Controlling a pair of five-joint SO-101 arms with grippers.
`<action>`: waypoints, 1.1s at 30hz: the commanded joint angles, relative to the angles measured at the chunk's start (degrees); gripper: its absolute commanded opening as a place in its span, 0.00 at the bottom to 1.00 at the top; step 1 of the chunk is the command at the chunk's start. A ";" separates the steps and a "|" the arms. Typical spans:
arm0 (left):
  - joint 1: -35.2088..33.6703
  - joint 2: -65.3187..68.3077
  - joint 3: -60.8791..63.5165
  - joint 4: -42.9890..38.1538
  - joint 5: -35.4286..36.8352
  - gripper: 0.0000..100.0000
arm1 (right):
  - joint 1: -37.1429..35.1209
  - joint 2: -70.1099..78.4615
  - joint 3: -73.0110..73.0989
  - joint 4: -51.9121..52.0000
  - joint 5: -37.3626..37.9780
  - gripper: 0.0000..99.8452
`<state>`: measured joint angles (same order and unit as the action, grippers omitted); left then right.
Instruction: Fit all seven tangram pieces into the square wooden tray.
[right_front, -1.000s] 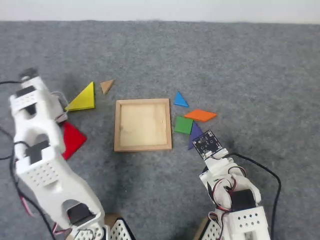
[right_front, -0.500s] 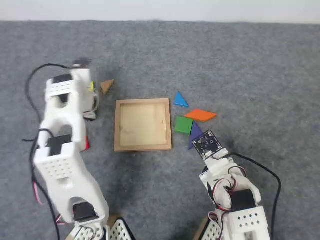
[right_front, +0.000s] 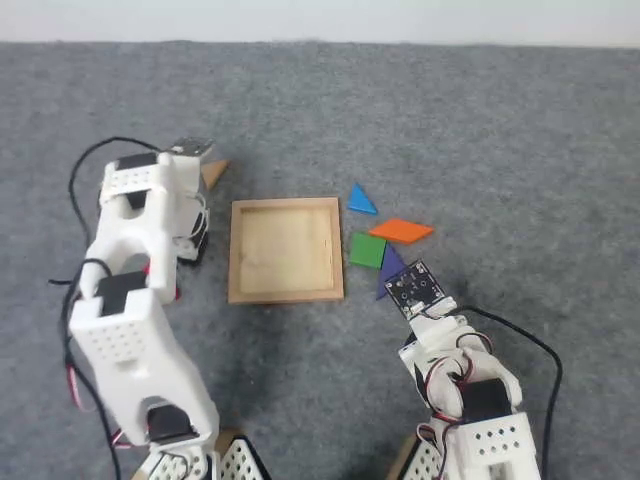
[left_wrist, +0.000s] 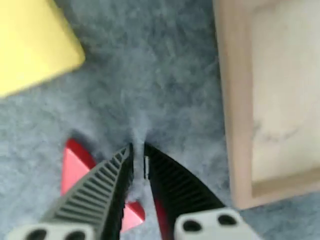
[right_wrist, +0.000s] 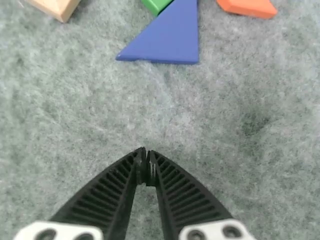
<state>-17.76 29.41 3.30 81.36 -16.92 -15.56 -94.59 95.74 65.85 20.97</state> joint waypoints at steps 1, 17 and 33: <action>-2.29 -9.41 12.18 -4.57 -0.26 0.04 | 0.57 0.40 0.18 0.13 -0.26 0.01; -17.58 -34.20 41.10 -17.49 -0.88 0.04 | 0.57 0.40 0.18 0.13 -0.26 0.01; -33.85 -34.20 36.44 -16.62 2.90 0.04 | 0.57 0.40 0.18 0.13 -0.26 0.01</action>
<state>-50.99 -2.15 42.51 61.67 -19.82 -15.56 -94.59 95.74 65.85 20.97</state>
